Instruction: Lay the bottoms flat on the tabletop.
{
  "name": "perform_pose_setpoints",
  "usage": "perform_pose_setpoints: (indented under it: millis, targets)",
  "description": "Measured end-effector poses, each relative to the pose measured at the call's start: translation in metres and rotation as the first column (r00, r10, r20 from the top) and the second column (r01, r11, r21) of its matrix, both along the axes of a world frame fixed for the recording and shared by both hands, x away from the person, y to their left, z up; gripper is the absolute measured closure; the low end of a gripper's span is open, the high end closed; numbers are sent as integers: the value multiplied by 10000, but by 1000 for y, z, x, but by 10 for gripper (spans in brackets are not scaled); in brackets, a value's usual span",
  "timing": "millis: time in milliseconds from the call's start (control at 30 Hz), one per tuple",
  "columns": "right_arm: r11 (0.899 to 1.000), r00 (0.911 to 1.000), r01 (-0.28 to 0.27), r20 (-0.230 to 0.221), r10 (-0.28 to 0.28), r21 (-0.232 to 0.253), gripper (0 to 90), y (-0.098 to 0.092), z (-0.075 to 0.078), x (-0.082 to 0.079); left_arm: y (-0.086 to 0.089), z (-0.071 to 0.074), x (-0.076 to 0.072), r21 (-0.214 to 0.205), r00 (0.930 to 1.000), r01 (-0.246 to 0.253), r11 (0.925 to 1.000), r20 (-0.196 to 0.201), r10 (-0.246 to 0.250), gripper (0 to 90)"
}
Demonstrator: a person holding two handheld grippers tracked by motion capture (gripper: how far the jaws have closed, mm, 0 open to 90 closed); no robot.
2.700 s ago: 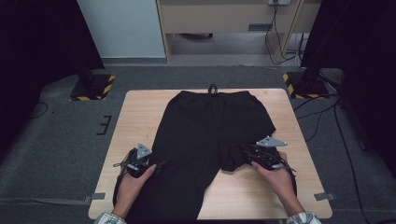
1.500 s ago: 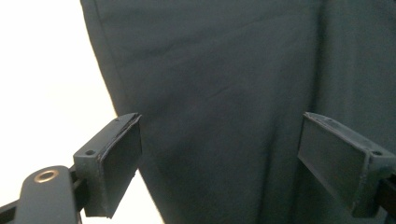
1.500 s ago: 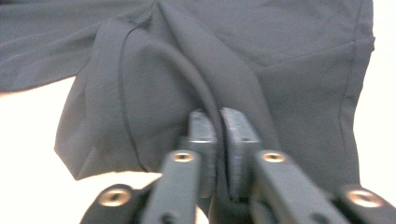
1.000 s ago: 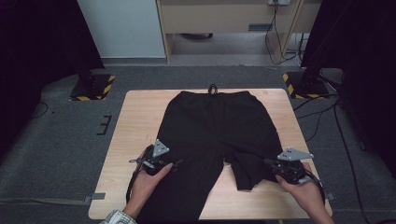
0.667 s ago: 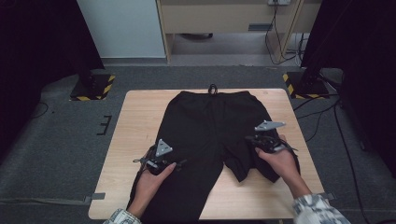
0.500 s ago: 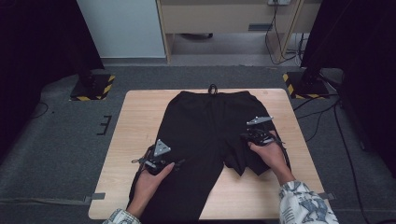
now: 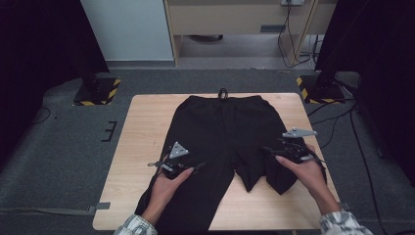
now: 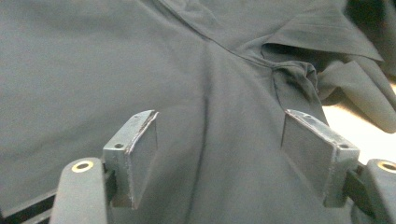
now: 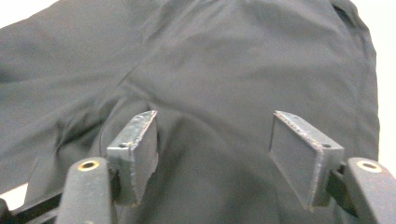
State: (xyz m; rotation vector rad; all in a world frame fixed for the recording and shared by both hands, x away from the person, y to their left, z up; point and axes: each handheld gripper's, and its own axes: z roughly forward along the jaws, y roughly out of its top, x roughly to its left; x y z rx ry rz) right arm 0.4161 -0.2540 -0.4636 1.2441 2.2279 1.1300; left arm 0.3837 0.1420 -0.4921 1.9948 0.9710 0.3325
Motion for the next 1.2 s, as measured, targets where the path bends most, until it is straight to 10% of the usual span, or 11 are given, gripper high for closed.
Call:
perform_pose_setpoints:
  millis: [233, 467, 767, 1033, 1200]
  targets:
    - [9986, 9985, 518, 193, -521, 145, 411, -42, -8, -38, -43, -4, 11, 332, 9991, 435, 9985, 8, -436, 331]
    - [9936, 9905, 1111, -788, -1124, -201, 607, -69, -32, -63, -76, -6, 15, 349, 9964, 821, 9960, 191, -828, 402]
    - [9856, 9727, 1631, -1598, -1684, -456, 477, -78, -49, -67, -95, -14, 20, 202, 9949, 998, 9948, 110, -1000, 439]
    - [9915, 9725, 1258, -1936, -1298, -328, 894, -76, -54, -63, -102, -14, 18, 6, 9941, 1081, 9941, 129, -1081, 436]
    - [9948, 9863, 908, -1423, -834, 466, 900, -70, -32, -52, -107, -12, 16, 47, 9919, 1193, 9928, 438, -1194, 435]
